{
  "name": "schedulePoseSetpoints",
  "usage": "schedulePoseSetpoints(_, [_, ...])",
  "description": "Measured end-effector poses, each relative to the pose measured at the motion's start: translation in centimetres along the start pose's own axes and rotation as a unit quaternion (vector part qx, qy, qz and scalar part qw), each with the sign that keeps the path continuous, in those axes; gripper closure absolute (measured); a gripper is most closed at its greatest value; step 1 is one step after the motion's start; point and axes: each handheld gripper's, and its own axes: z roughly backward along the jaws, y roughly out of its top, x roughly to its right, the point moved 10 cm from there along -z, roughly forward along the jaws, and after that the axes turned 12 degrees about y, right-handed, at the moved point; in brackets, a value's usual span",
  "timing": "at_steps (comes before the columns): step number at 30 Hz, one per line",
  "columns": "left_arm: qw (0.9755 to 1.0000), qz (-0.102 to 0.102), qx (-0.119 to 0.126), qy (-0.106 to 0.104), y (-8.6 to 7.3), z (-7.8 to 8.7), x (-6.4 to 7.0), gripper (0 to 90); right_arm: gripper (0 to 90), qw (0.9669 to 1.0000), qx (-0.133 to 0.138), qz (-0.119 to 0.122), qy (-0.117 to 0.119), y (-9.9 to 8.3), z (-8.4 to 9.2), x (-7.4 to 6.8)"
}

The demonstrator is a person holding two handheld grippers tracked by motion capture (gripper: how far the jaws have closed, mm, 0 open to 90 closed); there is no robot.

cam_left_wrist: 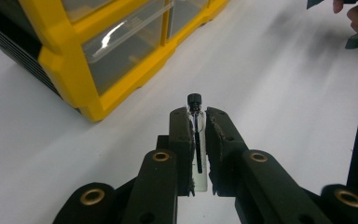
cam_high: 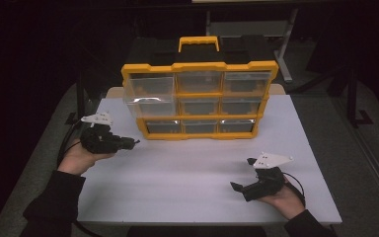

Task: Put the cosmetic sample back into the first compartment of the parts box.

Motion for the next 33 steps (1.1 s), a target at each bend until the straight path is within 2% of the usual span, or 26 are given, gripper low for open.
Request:
schedulePoseSetpoints(19, [0.9998, -0.012, 0.005, 0.015, 3.0, 3.3, -1.1, 80.7, 0.0, 1.0, 0.0, 0.0, -0.001, 0.0, 0.0, 0.0])
schedulePoseSetpoints(33, [0.9997, -0.015, 0.009, 0.018, 4.5, 4.8, -1.5, 80.7, 0.0, 1.0, 0.001, 0.001, -0.001, 0.0, 0.0, 0.0])
